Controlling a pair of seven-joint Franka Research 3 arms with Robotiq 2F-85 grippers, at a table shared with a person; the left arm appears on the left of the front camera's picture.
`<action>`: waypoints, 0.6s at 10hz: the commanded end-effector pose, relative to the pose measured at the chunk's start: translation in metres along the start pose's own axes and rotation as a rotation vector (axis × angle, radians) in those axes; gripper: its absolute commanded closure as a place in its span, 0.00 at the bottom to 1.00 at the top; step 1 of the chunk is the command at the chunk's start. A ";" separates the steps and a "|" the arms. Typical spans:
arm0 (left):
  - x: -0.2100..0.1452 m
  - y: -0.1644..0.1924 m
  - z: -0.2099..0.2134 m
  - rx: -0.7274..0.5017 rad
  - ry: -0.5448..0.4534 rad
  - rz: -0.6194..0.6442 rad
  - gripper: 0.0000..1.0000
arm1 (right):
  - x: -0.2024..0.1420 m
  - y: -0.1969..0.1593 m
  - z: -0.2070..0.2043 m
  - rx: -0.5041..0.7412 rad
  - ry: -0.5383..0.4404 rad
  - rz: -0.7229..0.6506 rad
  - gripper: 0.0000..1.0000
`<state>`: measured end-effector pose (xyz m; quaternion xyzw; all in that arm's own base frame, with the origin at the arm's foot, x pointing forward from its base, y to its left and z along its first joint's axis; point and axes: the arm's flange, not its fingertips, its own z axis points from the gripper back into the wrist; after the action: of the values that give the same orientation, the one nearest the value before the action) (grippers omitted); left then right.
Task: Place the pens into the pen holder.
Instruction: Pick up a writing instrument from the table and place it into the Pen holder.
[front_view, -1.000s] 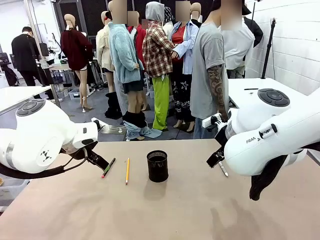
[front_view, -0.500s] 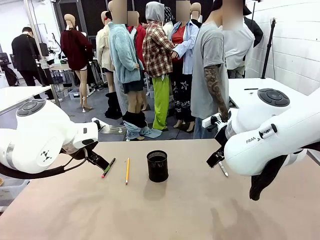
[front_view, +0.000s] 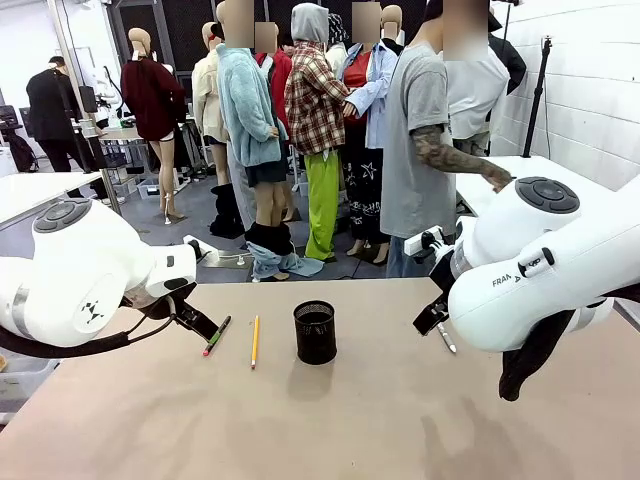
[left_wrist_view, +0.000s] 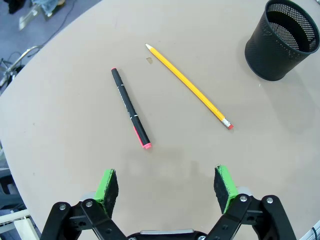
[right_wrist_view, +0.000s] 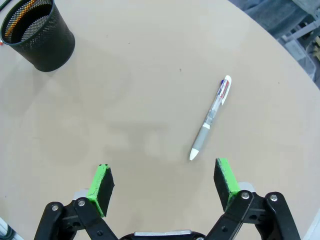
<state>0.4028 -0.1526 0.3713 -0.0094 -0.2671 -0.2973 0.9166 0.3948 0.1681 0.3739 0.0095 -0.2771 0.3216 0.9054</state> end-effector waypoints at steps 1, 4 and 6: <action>0.000 0.002 0.000 0.000 0.000 0.004 0.00 | 0.016 -0.007 -0.010 -0.021 0.015 -0.016 0.00; 0.000 0.002 0.000 0.000 0.000 0.004 0.00 | 0.056 -0.028 -0.047 -0.077 0.160 -0.067 0.00; 0.000 0.002 0.000 0.000 0.000 0.004 0.00 | 0.068 -0.038 -0.070 -0.098 0.246 -0.081 0.00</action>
<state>0.4029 -0.1525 0.3711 -0.0093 -0.2669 -0.2972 0.9167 0.4844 0.1624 0.3617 -0.0430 -0.2012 0.2794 0.9379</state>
